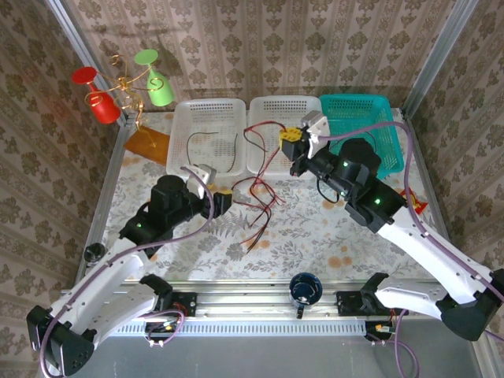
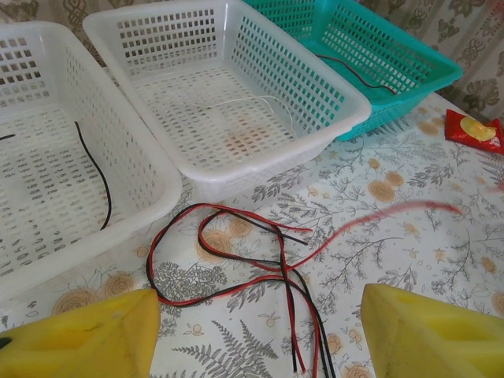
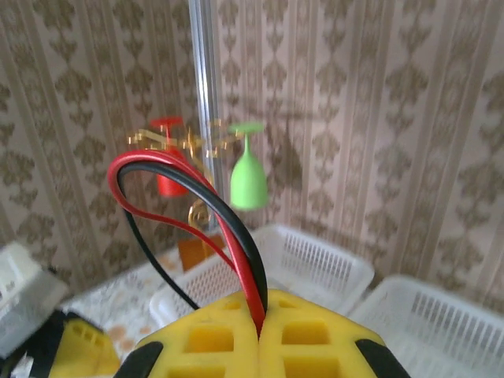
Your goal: Untangle the cables
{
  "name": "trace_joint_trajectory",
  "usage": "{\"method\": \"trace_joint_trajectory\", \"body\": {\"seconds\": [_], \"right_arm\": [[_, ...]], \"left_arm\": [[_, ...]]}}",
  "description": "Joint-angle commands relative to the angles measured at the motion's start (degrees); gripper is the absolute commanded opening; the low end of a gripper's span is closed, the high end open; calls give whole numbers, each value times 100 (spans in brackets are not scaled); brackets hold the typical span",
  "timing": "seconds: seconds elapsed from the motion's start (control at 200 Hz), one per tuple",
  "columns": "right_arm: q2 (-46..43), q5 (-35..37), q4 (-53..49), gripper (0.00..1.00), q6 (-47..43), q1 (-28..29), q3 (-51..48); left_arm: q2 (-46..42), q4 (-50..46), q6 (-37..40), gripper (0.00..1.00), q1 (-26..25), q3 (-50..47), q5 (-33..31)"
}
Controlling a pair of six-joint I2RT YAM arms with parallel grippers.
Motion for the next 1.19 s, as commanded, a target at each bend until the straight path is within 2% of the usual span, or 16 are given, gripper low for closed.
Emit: {"method": "trace_joint_trajectory", "body": {"seconds": [0.0,0.115,0.33,0.525,0.665,0.825,0.925,1.115,1.19], "right_arm": [[7,177,563,0,-442,-33,11],[127,227,683,0,-615,-72,249],[235,289,348,0,-294,-195,297],[347,893,-258,0,293,-230,236],[611,1187,-1136,0,963,-245,479],[781,1045,-1739,0,1470,-244,559],[729,891,-1761,0,1540,-249,446],[728,562,-1973,0,1633,-249,466],[745,451,-2073,0,1667,-249,529]], "left_arm": [[42,249,71,68,-68,-34,130],[48,233,103,68,-91,-39,138],[11,484,155,68,-120,-34,432],[-39,796,182,68,-156,122,932],[208,806,357,68,-234,537,1181],[750,1046,452,68,-268,978,1632],[1065,1495,75,68,-270,1134,1919],[1805,1812,-600,61,-250,1504,2605],[2040,2257,-1091,57,-162,1461,3132]]}}
